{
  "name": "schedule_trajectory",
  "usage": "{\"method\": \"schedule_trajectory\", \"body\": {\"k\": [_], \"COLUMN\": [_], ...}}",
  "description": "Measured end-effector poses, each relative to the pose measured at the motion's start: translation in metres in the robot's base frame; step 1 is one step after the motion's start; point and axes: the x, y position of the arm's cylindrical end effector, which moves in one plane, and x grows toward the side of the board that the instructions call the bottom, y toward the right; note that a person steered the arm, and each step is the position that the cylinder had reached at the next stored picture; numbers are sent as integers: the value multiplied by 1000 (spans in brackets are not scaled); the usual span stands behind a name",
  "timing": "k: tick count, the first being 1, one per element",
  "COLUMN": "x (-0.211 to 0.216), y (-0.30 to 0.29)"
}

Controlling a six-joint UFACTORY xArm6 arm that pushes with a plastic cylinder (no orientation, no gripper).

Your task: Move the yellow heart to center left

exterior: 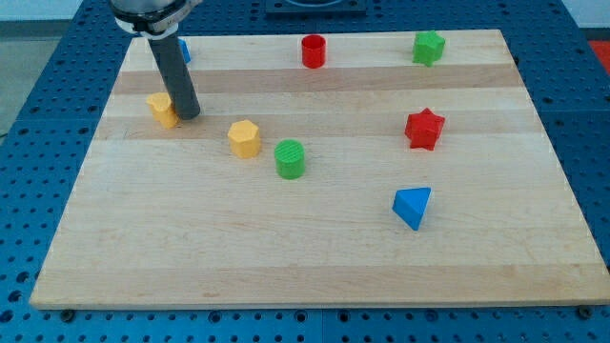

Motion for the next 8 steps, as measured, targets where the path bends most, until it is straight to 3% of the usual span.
{"method": "schedule_trajectory", "body": {"k": [1, 2, 3, 4, 5, 8], "x": [-1, -32, -44, -10, -2, -18], "y": [13, 14, -15, -33, -33, -33]}}
